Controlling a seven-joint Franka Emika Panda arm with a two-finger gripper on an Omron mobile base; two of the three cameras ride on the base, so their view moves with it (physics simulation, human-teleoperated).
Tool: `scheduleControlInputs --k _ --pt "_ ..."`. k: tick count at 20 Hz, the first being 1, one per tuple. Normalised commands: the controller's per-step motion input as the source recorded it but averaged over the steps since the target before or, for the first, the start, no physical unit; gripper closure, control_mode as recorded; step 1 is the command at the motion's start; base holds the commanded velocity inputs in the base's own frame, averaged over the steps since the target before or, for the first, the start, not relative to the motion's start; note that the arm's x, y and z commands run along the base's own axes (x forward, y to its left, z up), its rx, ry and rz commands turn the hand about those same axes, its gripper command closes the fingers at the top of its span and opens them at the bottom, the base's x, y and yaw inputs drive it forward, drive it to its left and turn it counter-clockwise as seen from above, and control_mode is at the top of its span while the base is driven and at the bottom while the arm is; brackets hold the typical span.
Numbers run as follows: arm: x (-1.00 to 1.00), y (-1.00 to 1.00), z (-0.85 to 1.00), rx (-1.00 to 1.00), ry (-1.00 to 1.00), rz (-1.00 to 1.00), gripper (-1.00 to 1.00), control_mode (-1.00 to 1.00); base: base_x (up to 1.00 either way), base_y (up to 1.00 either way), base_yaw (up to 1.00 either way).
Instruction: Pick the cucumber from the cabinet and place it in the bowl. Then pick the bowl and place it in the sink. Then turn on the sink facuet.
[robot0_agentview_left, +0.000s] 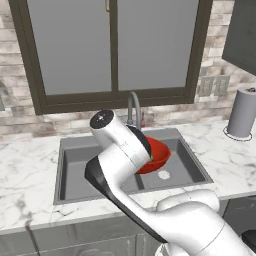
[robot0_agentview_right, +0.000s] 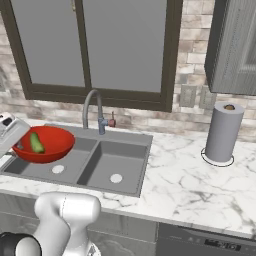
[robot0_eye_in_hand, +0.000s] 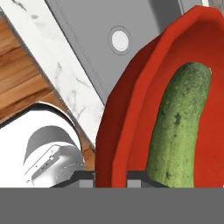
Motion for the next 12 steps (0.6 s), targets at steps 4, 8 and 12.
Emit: scheduleControlInputs --k 4,8,12 --pt "0.74 0.19 -0.43 0.07 0.0 0.0 1.0 -1.0 0.0 0.0 0.0" --pt "0.63 0.25 -0.47 0.04 0.02 0.0 1.0 -1.0 0.0 0.0 0.0" --pt "0.48 0.37 -0.62 0.01 0.01 0.0 1.0 -1.0 0.0 0.0 0.0"
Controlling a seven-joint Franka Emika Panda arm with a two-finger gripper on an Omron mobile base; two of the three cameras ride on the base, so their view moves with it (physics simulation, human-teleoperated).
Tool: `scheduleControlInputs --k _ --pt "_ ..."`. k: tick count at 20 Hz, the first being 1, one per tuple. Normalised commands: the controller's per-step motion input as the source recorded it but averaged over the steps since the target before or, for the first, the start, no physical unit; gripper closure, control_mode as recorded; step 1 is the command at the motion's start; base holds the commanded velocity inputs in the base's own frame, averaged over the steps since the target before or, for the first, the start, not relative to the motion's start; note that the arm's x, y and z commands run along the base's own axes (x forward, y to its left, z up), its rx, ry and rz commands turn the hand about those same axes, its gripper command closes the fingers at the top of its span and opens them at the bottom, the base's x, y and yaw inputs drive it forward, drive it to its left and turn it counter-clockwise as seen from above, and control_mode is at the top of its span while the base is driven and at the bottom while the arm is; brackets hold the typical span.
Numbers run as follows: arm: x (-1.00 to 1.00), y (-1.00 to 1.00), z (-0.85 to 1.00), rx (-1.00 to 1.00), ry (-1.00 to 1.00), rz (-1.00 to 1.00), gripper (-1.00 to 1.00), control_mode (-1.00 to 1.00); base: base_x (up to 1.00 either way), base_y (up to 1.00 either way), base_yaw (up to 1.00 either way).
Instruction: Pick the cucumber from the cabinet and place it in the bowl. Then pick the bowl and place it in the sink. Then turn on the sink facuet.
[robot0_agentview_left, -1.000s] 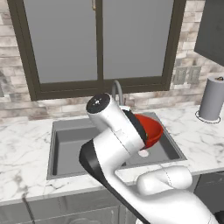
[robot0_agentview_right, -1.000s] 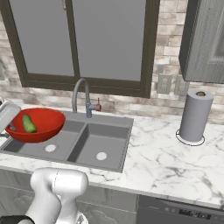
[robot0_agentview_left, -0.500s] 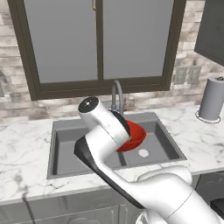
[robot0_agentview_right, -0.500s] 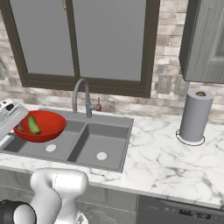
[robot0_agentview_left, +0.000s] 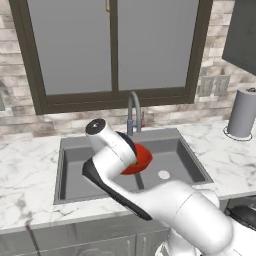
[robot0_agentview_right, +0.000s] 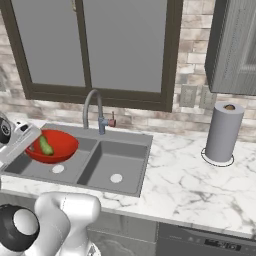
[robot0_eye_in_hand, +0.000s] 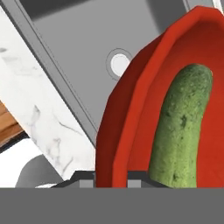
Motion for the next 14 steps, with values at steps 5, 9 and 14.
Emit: scheduleControlInputs --k 5,9,14 --pt "0.69 0.21 -0.44 0.01 0.06 0.0 1.0 -1.0 0.0 0.0 0.0" --pt "0.73 0.02 -0.23 0.02 0.07 0.03 1.0 -1.0 0.0 0.0 0.0" --pt "0.56 0.17 -0.37 0.01 0.05 0.05 1.0 -1.0 0.0 0.0 0.0"
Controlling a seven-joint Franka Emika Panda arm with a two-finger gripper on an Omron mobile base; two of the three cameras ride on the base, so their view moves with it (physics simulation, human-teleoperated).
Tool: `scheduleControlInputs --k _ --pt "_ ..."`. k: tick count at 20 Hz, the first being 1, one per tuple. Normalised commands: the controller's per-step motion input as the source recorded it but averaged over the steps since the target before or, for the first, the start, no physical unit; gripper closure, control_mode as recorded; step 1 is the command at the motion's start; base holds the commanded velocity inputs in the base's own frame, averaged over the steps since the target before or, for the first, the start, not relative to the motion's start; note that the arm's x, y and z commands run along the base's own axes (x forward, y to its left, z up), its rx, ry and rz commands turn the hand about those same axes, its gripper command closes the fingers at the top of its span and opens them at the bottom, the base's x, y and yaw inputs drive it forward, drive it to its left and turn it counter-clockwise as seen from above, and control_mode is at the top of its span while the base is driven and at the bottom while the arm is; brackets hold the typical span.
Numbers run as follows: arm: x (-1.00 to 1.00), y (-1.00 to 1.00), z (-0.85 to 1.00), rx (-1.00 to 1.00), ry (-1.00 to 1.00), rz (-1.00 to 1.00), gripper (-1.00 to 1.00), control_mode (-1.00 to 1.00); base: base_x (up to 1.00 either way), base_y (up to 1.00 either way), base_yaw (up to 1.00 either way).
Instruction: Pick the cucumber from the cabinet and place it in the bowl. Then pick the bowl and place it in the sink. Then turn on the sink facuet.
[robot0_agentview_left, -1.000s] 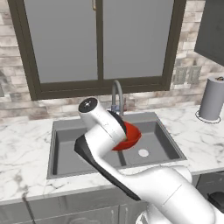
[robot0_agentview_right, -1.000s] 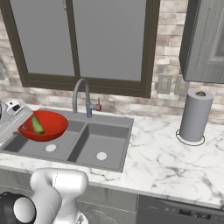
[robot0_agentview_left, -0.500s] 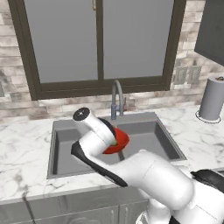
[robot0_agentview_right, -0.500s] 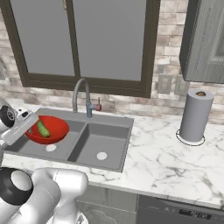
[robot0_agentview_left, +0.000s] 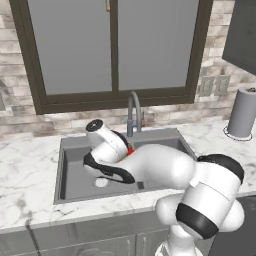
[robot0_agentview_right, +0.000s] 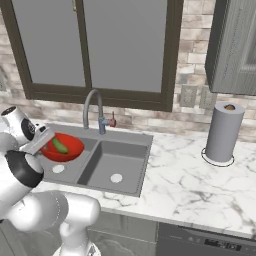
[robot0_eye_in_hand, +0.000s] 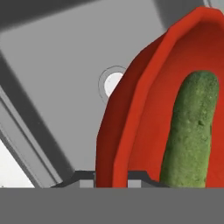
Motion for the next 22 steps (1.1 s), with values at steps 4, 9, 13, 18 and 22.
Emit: scheduleControlInputs --k 4,9,13,18,22 --pt "0.22 0.37 -0.59 0.0 0.02 0.06 1.0 -1.0 0.0 0.0 0.0" --pt "0.16 0.35 -0.55 0.0 0.0 0.04 1.0 -1.0 0.0 0.0 0.0" --pt "0.31 0.15 -0.4 0.0 0.0 0.0 1.0 -1.0 0.0 0.0 0.0" --pt "0.46 0.03 -0.39 0.02 0.05 0.0 1.0 -1.0 0.0 0.0 0.0" --pt "0.49 0.08 -0.35 0.0 0.12 0.0 1.0 -1.0 0.0 0.0 0.0"
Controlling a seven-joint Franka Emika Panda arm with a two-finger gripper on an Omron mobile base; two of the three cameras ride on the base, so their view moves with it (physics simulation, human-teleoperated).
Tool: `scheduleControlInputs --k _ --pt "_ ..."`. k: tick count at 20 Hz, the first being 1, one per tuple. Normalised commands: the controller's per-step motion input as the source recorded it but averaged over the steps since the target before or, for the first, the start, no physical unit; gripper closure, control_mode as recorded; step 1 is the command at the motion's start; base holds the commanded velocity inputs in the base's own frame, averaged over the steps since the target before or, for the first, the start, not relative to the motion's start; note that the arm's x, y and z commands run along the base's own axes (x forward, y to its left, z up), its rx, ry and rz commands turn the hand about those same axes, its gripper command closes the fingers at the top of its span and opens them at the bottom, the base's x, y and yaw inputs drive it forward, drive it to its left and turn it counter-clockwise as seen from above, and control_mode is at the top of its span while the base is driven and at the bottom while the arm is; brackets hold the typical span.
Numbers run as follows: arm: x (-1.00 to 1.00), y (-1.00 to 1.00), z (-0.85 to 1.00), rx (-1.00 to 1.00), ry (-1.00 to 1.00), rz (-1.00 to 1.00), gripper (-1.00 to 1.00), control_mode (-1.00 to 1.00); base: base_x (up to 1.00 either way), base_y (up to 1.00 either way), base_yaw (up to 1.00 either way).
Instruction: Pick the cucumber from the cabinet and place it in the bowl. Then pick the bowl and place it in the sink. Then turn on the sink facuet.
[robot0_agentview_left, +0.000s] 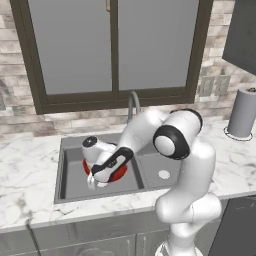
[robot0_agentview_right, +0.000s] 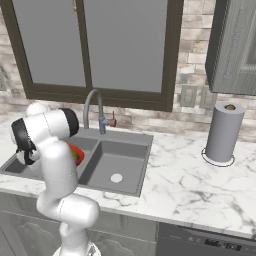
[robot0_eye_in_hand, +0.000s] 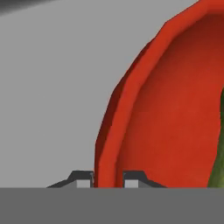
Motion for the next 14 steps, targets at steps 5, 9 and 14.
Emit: scheduleControlInputs --k 5,9,14 --pt "0.52 0.18 -0.37 0.0 0.09 0.0 1.0 -1.0 0.0 0.0 0.0" --pt "0.25 0.21 -0.4 0.0 0.06 0.0 1.0 -1.0 0.0 0.0 0.0" --pt "0.0 0.15 -0.1 0.0 0.02 0.0 -1.0 -1.0 0.0 0.0 0.0"
